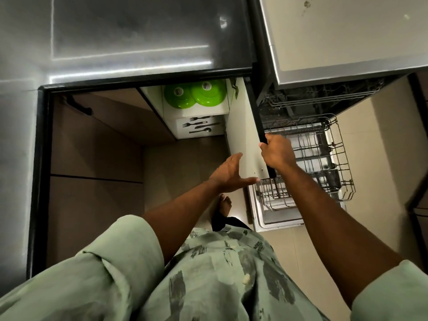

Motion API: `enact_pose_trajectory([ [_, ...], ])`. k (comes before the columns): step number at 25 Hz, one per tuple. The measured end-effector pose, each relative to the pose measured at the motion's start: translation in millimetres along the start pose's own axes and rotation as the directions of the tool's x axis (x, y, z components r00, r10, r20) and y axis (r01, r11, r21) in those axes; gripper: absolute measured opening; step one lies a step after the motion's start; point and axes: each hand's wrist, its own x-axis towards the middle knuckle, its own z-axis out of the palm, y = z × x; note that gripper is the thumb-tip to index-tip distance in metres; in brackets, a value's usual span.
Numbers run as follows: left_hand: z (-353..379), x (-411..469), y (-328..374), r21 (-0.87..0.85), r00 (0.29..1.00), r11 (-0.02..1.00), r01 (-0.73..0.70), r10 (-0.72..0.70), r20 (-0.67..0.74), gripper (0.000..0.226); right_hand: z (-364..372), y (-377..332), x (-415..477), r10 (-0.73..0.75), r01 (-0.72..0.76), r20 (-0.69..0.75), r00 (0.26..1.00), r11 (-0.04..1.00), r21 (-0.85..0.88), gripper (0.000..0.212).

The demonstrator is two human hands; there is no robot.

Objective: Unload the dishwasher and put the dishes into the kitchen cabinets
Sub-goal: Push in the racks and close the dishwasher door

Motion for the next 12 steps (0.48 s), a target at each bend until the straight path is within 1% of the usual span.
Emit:
enact_pose_trajectory([
  [3, -4.8, -7.9, -7.2, -0.153, 0.999, 0.988, 0.036, -0.039, -0.020, 0.109, 6.3, -6.7, 1.0, 0.015, -0.015, 0.048, 0.999, 1.000, 0.008, 0.029],
  [5, -8.7, -13.8, -15.1, -0.270, 0.999, 0.963, 0.017, -0.025, -0.026, 0.099, 14.1, -20.0, -0.6, 0.026, -0.035, 0.083, 0.996, 0.995, 0.097, 0.036],
  [7, -13.9, -22.1, -26.0, -0.447, 0.998, 0.895, 0.004, -0.029, -0.049, 0.083, 26.0, -36.1, -1.4, 0.067, -0.100, 0.138, 0.988, 0.964, 0.248, 0.042],
  [9, -21.8, -32.2, -37.7, -0.678, 0.990, 0.735, 0.013, -0.105, -0.095, 0.056, 39.3, -54.1, -4.1, 0.123, -0.205, 0.209, 0.970, 0.877, 0.436, 0.044],
  [10, -27.6, -39.5, -43.6, -0.726, 0.979, 0.687, 0.014, -0.157, -0.130, 0.042, 47.2, -64.6, -5.3, 0.134, -0.242, 0.241, 0.961, 0.828, 0.505, 0.045],
  [11, -33.0, -44.2, -51.0, -0.732, 0.961, 0.681, 0.016, -0.213, -0.178, 0.034, 54.4, -76.4, -5.9, 0.132, -0.264, 0.268, 0.954, 0.796, 0.545, 0.044],
  [12, -37.7, -49.2, -58.4, -0.733, 0.935, 0.679, 0.025, -0.275, -0.222, 0.031, 61.8, -88.1, -5.7, 0.122, -0.272, 0.289, 0.950, 0.779, 0.566, 0.041],
])
